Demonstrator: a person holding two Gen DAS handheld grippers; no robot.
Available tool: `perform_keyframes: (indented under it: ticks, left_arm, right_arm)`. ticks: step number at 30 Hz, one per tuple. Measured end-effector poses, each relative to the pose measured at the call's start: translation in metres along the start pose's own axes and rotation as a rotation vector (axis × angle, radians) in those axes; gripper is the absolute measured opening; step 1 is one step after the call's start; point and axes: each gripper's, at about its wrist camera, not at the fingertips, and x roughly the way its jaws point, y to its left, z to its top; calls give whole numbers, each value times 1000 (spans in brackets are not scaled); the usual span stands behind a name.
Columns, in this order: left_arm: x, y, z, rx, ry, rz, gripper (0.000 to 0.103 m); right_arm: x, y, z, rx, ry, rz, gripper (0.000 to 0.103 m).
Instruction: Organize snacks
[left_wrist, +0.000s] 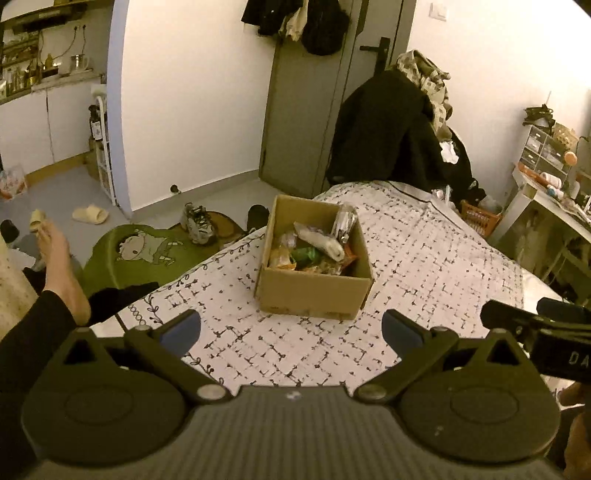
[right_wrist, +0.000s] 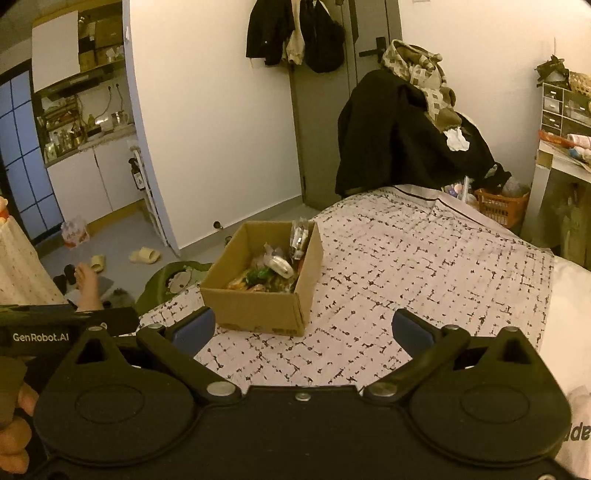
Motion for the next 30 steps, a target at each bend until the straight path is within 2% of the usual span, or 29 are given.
perform_keyframes:
  ticks: [30]
  left_arm:
    - [9,-6,0,7,21,-19,103]
  right_arm:
    - [6,-8,-4,11,42,-15,103]
